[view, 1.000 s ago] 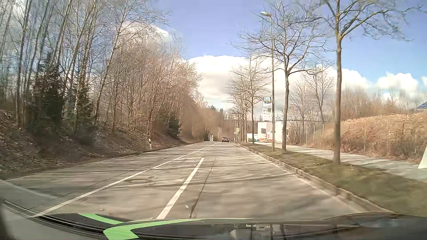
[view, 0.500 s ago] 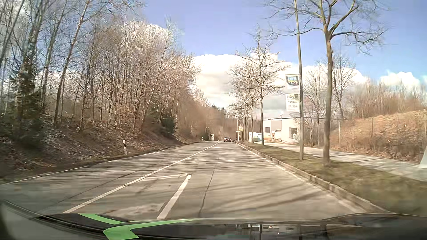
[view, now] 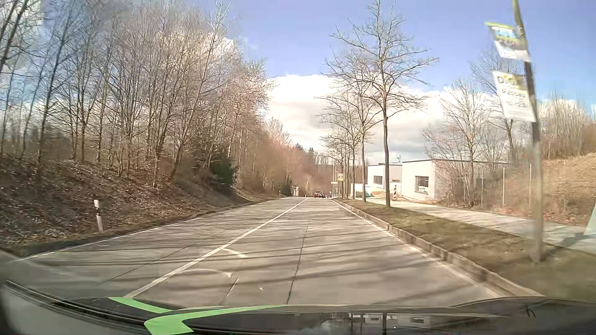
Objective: Follow the waypoints while adhering to traffic rules and regulations
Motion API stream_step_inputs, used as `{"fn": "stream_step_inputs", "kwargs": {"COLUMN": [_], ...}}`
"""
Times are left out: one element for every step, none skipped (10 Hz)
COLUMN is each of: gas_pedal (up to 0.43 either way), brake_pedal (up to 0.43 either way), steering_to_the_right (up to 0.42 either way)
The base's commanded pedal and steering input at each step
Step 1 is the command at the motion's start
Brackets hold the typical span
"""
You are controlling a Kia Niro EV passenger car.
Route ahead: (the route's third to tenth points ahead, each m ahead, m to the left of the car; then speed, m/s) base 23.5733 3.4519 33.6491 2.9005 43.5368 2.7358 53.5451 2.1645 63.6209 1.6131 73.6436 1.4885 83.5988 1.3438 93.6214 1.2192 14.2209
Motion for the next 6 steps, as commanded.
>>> {"fn": "stream_step_inputs", "kwargs": {"gas_pedal": [0.130,0.118,0.118,0.098,0.098,0.087], "brake_pedal": [0.000,0.000,0.000,0.000,0.000,0.000], "steering_to_the_right": [0.004,0.009,0.010,0.010,0.010,0.010]}}
